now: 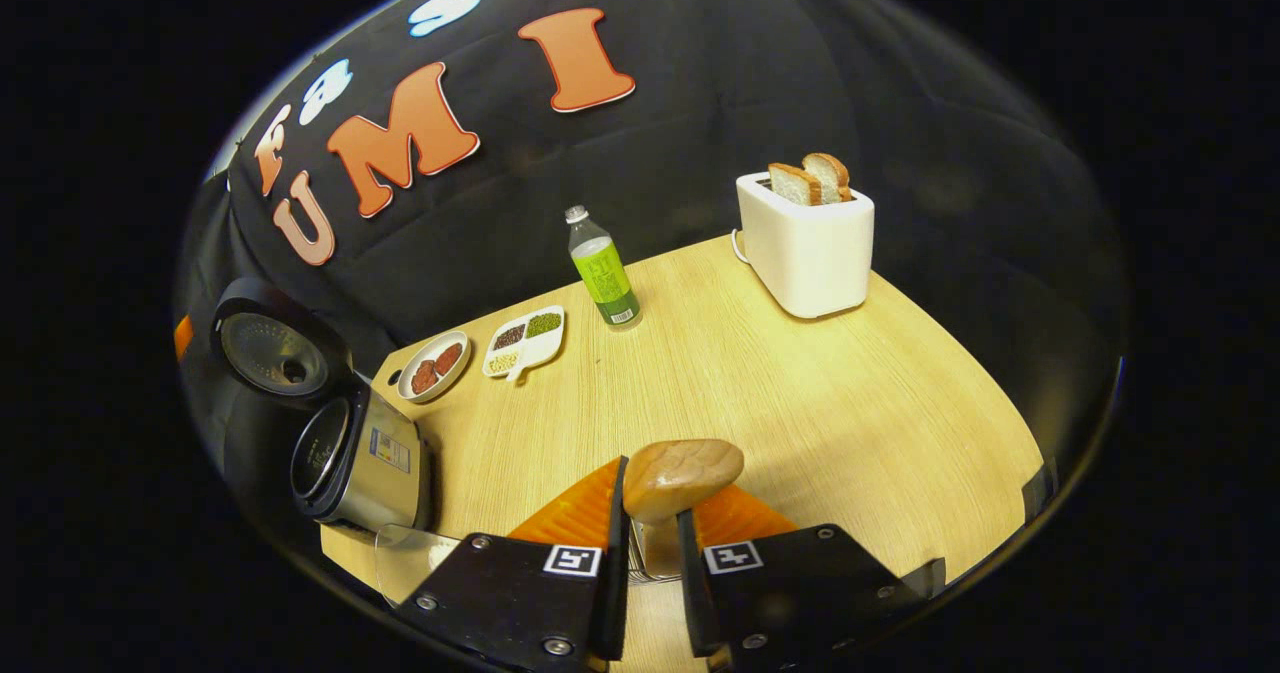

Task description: Close the left gripper, press the button to open the rice cooker; take a wooden spoon from the chopstick holder with the right hand, scoop a spoonful of rice and pour it into the rice cooker, then put the wooden spoon back into the chopstick holder.

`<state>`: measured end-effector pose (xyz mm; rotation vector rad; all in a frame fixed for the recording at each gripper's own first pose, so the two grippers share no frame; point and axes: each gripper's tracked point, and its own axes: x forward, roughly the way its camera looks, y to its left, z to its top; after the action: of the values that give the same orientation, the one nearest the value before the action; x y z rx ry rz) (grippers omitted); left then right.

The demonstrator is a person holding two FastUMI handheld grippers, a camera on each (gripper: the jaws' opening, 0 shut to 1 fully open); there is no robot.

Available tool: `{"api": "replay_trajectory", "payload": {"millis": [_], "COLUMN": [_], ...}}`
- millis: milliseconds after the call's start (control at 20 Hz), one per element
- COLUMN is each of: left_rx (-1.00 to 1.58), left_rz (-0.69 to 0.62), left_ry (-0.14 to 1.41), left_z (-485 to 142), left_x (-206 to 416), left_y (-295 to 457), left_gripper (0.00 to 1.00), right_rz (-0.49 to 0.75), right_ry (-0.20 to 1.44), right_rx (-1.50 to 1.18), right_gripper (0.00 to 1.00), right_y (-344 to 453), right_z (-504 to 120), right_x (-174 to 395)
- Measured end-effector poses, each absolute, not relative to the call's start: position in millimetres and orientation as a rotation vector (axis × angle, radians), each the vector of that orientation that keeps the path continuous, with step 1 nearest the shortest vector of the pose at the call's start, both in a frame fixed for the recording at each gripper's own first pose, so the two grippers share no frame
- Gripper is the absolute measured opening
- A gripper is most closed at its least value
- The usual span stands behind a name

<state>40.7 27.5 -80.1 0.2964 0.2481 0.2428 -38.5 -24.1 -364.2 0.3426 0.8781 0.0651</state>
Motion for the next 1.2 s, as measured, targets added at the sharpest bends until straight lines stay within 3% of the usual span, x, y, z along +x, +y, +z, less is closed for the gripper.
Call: {"api": "replay_trajectory", "payload": {"millis": [50, 100, 300, 400, 600, 650, 700, 750, 800, 900, 950, 1150, 1200], "left_rx": [0.272, 0.248, 0.129, 0.076, 0.024, 0.029, 0.044, 0.035, 0.039, 0.036, 0.03, -0.031, -0.051], "left_rz": [0.237, 0.223, 0.217, 0.224, 0.214, 0.216, 0.227, 0.224, 0.221, 0.21, 0.203, 0.18, 0.173], "left_ry": [0.248, 0.258, 0.325, 0.396, 0.558, 0.593, 0.611, 0.62, 0.631, 0.671, 0.699, 0.88, 0.928], "left_z": [-76.2, -74.2, -70.5, -78.6, -115.2, -124.4, -126.3, -132.2, -133.4, -140.3, -145.2, -175.2, -183.9], "left_x": [49.7, 61.7, 101.4, 120.5, 142.1, 146.1, 147.1, 151.5, 152.2, 149.8, 147.5, 113.8, 101.8], "left_y": [28.3, 27.7, 39.0, 47.2, 53.0, 54.5, 58.8, 58.5, 56.2, 50.4, 47.2, 28.6, 24.0], "left_gripper": [0.95, 0.96, 1.0, 1.0, 1.0, 0.94, 1.0, 0.94, 1.0, 1.0, 0.94, 0.94, 1.0], "right_rz": [0.073, 0.076, 0.054, 0.044, 0.018, 0.013, 0.009, 0.01, 0.008, 0.003, 0.002, 0.006, 0.005], "right_ry": [0.882, 0.883, 0.849, 0.827, 0.705, 0.667, 0.637, 0.611, 0.583, 0.539, 0.518, 0.454, 0.438], "right_rx": [0.336, 0.327, 0.244, 0.22, 0.231, 0.232, 0.234, 0.234, 0.231, 0.219, 0.214, 0.207, 0.211], "right_gripper": [0.14, 0.34, 0.61, 0.69, 0.79, 0.81, 0.83, 0.83, 0.83, 0.84, 0.84, 0.84, 0.84], "right_y": [-25.2, -26.9, -46.1, -55.6, -71.0, -73.8, -77.9, -80.7, -83.9, -91.0, -91.8, -90.4, -90.2], "right_z": [-362.5, -359.3, -343.5, -330.8, -296.3, -287.5, -279.2, -271.3, -264.2, -252.7, -245.9, -227.3, -223.3], "right_x": [-39.1, -41.7, -43.3, -45.1, -38.6, -35.7, -34.4, -33.5, -32.1, -26.3, -24.5, -14.9, -12.2]}}
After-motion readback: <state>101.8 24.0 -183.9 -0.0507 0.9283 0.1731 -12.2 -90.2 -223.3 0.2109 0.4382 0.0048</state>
